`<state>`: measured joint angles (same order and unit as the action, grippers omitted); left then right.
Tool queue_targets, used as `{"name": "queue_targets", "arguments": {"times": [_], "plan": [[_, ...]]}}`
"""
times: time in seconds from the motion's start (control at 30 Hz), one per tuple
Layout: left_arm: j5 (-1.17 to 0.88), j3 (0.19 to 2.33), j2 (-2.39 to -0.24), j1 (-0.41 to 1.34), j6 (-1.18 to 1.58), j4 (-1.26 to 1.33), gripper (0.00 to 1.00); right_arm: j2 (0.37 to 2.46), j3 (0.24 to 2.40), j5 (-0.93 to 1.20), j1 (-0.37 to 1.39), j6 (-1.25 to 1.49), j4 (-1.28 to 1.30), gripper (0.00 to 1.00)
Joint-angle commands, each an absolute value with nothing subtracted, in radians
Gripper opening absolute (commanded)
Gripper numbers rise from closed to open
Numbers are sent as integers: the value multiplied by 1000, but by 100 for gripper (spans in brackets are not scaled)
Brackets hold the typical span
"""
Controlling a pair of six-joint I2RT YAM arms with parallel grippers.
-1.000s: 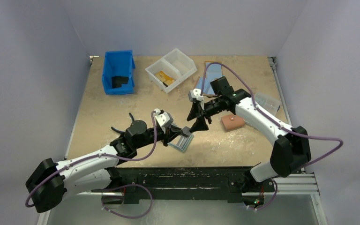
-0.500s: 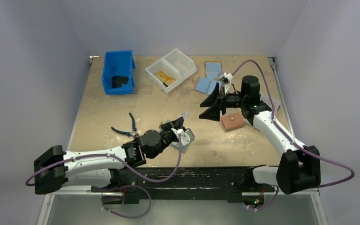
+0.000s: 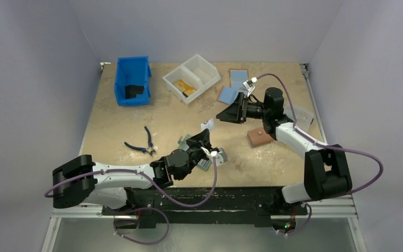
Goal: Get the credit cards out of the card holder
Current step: Place the credit card in the storage box.
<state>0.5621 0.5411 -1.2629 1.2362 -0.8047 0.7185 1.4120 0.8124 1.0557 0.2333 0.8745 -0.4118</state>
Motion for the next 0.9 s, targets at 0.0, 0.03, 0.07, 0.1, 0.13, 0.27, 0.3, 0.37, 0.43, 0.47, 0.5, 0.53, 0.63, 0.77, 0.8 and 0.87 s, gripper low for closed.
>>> {"name": "queue_targets", "arguments": {"times": [0.0, 0.03, 0.07, 0.1, 0.13, 0.27, 0.3, 0.37, 0.43, 0.47, 0.5, 0.53, 0.63, 0.77, 0.8, 0.87], "plan": [[567, 576, -1291, 1252, -821, 801, 0, 1443, 816, 1019, 288, 968, -430, 92], [565, 580, -1299, 1254, -820, 802, 0, 1454, 819, 1021, 301, 969, -425, 91], [563, 585, -1305, 1256, -821, 802, 0, 1462, 820, 1024, 312, 973, -422, 90], [561, 588, -1310, 1257, -820, 802, 0, 1470, 822, 1027, 326, 979, -423, 87], [558, 590, -1314, 1260, -820, 800, 0, 1476, 824, 1031, 331, 982, -424, 85], [555, 598, -1325, 1262, -809, 780, 0, 1487, 824, 1052, 346, 999, -454, 57], [554, 597, -1324, 1262, -802, 776, 0, 1487, 823, 1057, 347, 1000, -464, 45], [546, 594, -1319, 1262, -777, 764, 0, 1483, 818, 1055, 344, 1000, -491, 19], [524, 594, -1306, 1262, -729, 732, 17, 1482, 814, 1055, 340, 986, -497, 0], [505, 594, -1292, 1262, -688, 710, 31, 1481, 815, 1055, 335, 980, -504, 0], [475, 594, -1273, 1262, -637, 675, 46, 1477, 813, 1052, 329, 974, -510, 0], [443, 595, -1252, 1261, -585, 622, 60, 1474, 813, 1048, 322, 963, -510, 0], [342, 627, -1182, 1241, -398, 464, 73, 1463, 822, 1037, 312, 894, -519, 0], [138, 715, -1084, 1051, -55, 216, 82, 1457, 958, 906, 312, 443, -227, 0], [75, 739, -1069, 980, 5, 161, 83, 1466, 1011, 837, 314, 297, -121, 0], [23, 794, -1061, 862, 102, 56, 89, 1491, 1094, 712, 320, 121, -25, 0]]}}
